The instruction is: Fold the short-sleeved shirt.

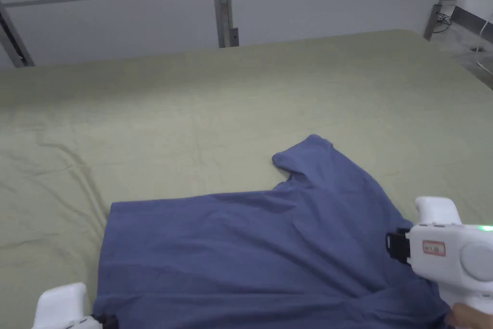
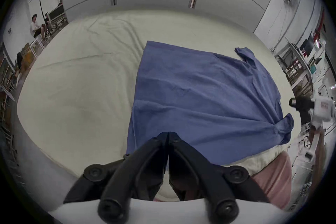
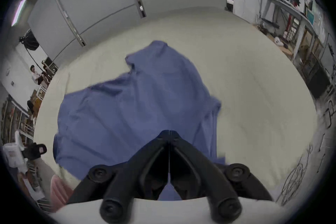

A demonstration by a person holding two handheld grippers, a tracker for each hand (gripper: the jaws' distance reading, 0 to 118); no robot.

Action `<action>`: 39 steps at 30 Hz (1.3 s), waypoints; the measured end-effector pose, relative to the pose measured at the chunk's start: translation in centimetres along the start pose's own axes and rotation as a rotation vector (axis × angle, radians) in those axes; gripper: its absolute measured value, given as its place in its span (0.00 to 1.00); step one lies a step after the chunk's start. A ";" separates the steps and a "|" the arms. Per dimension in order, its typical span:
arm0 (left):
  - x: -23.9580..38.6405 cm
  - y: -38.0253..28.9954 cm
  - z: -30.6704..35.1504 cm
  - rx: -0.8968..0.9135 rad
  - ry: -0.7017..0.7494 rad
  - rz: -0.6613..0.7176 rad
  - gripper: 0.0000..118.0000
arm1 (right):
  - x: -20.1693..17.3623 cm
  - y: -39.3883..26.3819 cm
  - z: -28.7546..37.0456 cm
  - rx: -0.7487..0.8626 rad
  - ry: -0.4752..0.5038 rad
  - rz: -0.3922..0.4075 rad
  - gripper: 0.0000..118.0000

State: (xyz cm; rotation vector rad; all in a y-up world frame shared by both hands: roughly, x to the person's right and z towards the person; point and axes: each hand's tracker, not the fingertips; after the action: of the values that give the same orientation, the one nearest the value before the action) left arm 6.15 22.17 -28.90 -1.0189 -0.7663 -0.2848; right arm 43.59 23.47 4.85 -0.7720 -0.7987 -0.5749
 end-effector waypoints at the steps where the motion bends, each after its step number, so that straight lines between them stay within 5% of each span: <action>1: 0.7 0.5 -0.1 -0.002 -0.001 -0.006 0.03 | 0.1 2.0 -1.3 -0.001 0.000 0.014 0.27; 3: 1.5 1.3 -0.7 -0.002 -0.001 -0.025 0.03 | 0.4 5.7 -4.5 -0.029 0.006 0.042 0.94; 4: 1.7 1.7 -1.1 -0.004 0.002 -0.034 0.03 | 0.7 7.3 -6.2 -0.033 0.008 0.044 0.98; 10: 1.6 2.3 -3.7 -0.035 -0.013 -0.038 0.03 | 2.8 13.6 -16.1 -0.126 -0.088 0.102 0.91; 12: 1.4 2.2 -4.8 -0.064 0.005 -0.041 0.03 | 3.3 13.4 -18.6 -0.211 -0.132 0.073 0.72; 15: 1.3 2.7 -5.4 -0.091 0.029 -0.037 0.03 | 3.2 12.6 -19.0 -0.154 -0.116 0.104 0.72; 24: 0.7 2.5 -5.8 -0.103 0.034 -0.022 0.03 | 1.6 11.9 -17.9 -0.143 -0.127 0.116 0.05; 27: 0.7 2.9 -5.6 -0.097 0.035 -0.034 0.03 | 1.3 12.1 -17.3 -0.140 -0.139 0.135 0.03; 32: -0.5 6.8 -6.8 -0.062 0.007 -0.015 0.03 | 2.2 13.0 -15.9 -0.126 -0.074 0.037 0.03; 33: -0.9 8.2 -7.4 -0.058 0.017 -0.032 0.06 | 2.1 13.0 -15.7 -0.119 -0.082 0.043 0.03; 36: -1.2 13.0 -11.0 -0.068 0.014 -0.078 0.67 | 2.0 12.9 -15.7 -0.118 -0.092 0.059 0.03; 39: -1.6 17.8 -14.8 -0.085 0.004 -0.047 0.68 | 2.0 12.7 -16.0 -0.127 -0.091 0.055 0.03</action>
State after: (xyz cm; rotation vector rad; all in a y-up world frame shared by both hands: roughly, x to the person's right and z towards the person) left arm 21.34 18.59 -46.09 -1.0806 -0.7808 -0.3626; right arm 60.30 18.11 -5.82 -0.9396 -0.8277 -0.5487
